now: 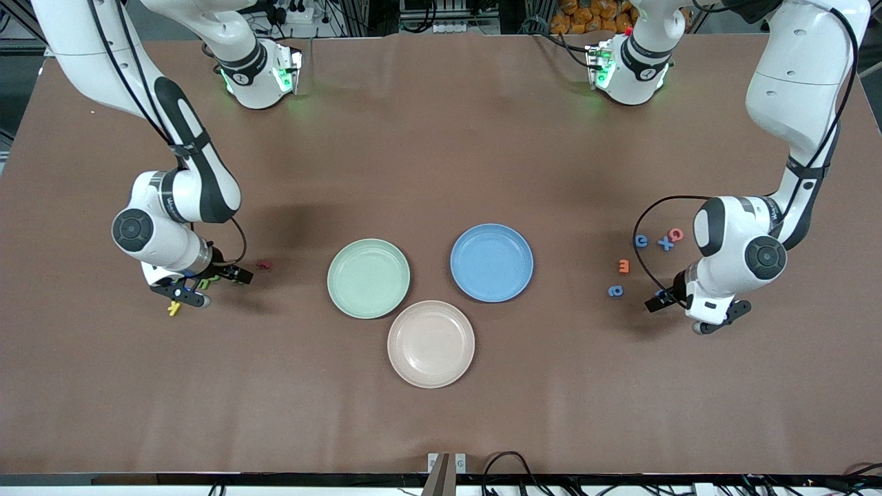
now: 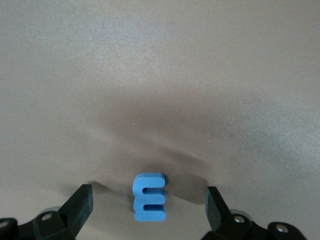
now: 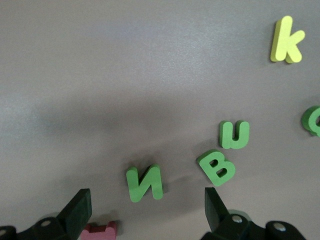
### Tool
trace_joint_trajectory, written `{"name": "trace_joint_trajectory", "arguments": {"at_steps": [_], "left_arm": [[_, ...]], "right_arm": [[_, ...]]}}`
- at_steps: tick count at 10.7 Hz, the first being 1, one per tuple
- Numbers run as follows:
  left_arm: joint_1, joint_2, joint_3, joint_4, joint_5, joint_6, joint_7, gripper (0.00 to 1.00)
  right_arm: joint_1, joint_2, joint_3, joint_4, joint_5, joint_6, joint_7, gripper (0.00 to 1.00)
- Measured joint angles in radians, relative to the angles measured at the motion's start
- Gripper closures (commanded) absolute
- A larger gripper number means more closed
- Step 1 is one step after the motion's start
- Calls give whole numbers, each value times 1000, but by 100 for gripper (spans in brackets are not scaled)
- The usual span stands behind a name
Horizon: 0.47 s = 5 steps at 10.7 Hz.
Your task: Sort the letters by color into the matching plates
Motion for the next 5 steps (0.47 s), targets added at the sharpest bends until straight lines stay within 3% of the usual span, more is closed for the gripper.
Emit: {"name": "trace_joint_trajectory", "arguments": {"at_steps": [1, 2, 5], "left_arm": [[0, 5, 0, 0, 0, 7, 0, 79], [0, 8, 0, 0, 0, 14, 0, 100], [3, -4, 3, 3, 0, 17, 0, 100]], "right_arm": [[0, 0, 1, 0, -4, 0, -15, 0], [1, 0, 2, -1, -7, 0, -22, 0], [1, 10, 11, -11, -10, 31, -25, 0]]}}
